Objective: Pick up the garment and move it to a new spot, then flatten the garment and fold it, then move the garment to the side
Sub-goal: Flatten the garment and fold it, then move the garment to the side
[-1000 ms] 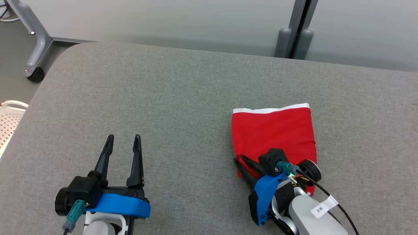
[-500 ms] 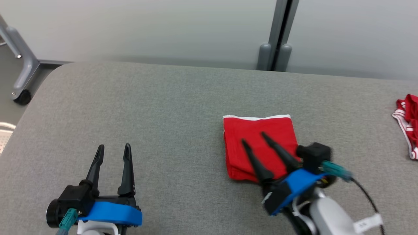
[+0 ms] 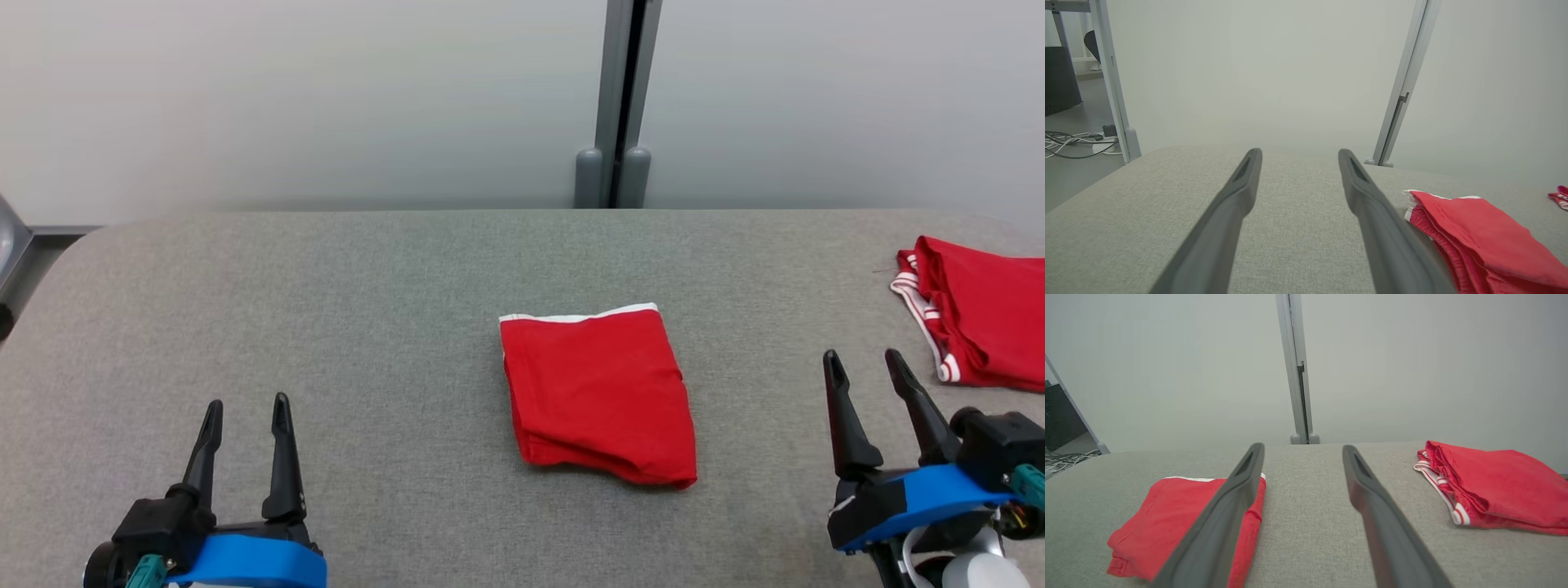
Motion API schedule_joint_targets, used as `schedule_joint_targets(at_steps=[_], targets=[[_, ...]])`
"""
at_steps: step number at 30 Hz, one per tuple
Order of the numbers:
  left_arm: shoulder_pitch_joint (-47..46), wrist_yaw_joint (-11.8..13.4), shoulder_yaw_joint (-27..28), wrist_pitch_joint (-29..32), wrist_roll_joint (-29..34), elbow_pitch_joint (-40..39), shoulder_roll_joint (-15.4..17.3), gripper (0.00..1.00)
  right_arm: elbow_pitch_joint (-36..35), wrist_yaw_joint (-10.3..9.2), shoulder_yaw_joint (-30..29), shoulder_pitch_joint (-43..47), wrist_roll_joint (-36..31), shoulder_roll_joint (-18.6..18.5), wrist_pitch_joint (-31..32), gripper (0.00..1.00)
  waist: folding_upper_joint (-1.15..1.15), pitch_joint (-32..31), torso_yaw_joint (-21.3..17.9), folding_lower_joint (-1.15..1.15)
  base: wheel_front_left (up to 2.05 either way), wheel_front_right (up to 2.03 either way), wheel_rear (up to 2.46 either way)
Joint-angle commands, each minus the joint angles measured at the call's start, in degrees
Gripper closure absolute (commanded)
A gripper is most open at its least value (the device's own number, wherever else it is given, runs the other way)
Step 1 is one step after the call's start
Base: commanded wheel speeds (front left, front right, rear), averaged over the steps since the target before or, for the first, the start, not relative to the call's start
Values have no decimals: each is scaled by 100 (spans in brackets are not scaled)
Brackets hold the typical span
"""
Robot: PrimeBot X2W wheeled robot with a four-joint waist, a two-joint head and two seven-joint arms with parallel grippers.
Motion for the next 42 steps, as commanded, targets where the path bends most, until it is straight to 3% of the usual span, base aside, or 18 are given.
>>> schedule_joint_targets(at_steps=[1,33,37,42], targets=[[81,35,18,-25,15,3,27,0,31,3,-29,114,-13,-10,-22,0,0,-90,-77,0,0,0,0],[10,64,37,-15,15,436,123,0,274,3,305,274,145,-10,161,0,0,-235,-186,0,0,0,0],[-60,86,36,71,-16,492,148,0,304,3,390,-95,210,-11,569,0,0,-175,-191,0,0,0,0],[-277,89,-12,232,-21,502,207,0,658,3,481,-844,360,-10,1822,0,0,12,-163,0,0,0,0]])
